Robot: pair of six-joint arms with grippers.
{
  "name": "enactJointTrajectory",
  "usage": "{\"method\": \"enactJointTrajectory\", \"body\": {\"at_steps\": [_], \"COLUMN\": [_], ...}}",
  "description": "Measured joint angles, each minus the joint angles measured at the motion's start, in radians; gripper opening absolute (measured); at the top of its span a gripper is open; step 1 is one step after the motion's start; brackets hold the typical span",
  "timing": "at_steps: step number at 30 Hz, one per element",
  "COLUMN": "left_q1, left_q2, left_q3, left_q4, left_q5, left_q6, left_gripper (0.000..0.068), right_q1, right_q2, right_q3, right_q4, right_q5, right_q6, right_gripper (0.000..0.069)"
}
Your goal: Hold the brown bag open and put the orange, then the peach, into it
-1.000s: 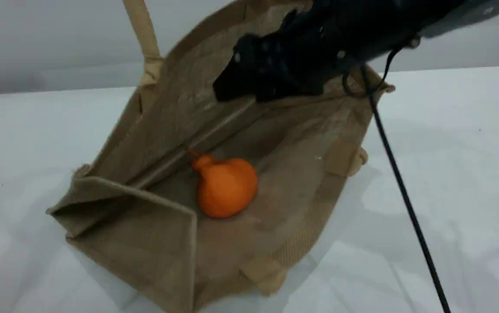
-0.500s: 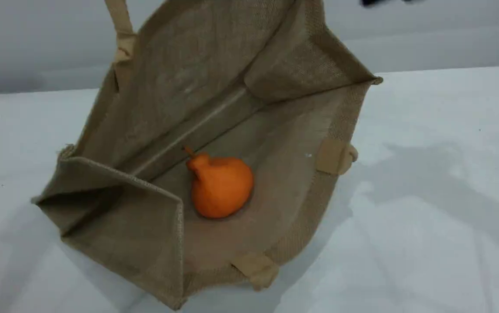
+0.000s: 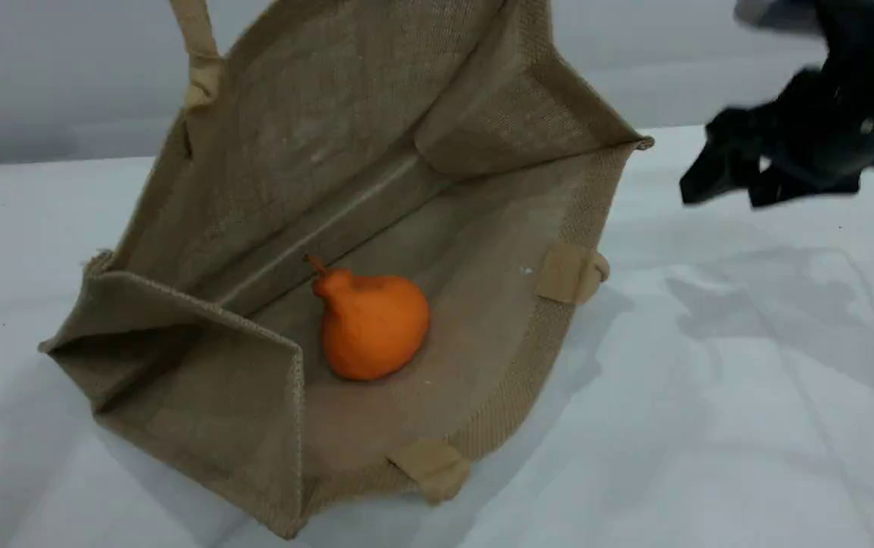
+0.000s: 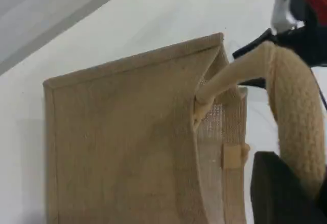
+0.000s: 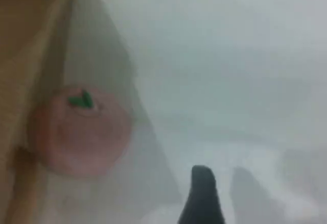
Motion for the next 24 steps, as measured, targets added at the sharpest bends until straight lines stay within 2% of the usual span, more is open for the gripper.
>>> {"method": "enactJointTrajectory", "body": {"at_steps": [3, 6, 12, 19, 24], "left_q1": [-0.001, -0.001, -0.001, -0.001, -0.001], "left_q2": [0.000, 0.000, 0.000, 0.000, 0.000], "left_q3": [0.000, 0.000, 0.000, 0.000, 0.000], "left_q4": [-0.005, -0.044, -0.071, -0.071, -0.071], "left_q5": [0.000, 0.000, 0.000, -0.002, -0.002], "left_q6": [0.001, 0.000, -0.017, -0.029, -0.050], "left_gripper": [0.0078, 0.0078, 0.0078, 0.0078, 0.0078], "right_q1": [0.001, 0.004, 0.070, 0.189, 0.265], "right_q2": [0.040, 0.061, 0.109, 0.114, 0.114], "right_q3": [0.000, -0.001, -0.047, -0.073, -0.093], "right_q4": [0.110, 0.191, 0.205, 0.204, 0.203], "right_q5": [0.067, 0.119, 0.135, 0.078, -0.054], "right_q6": [-0.079, -0.094, -0.094, -0.093, -0.093], "right_gripper": [0.0488, 0.0488, 0.0488, 0.0488, 0.0488]}}
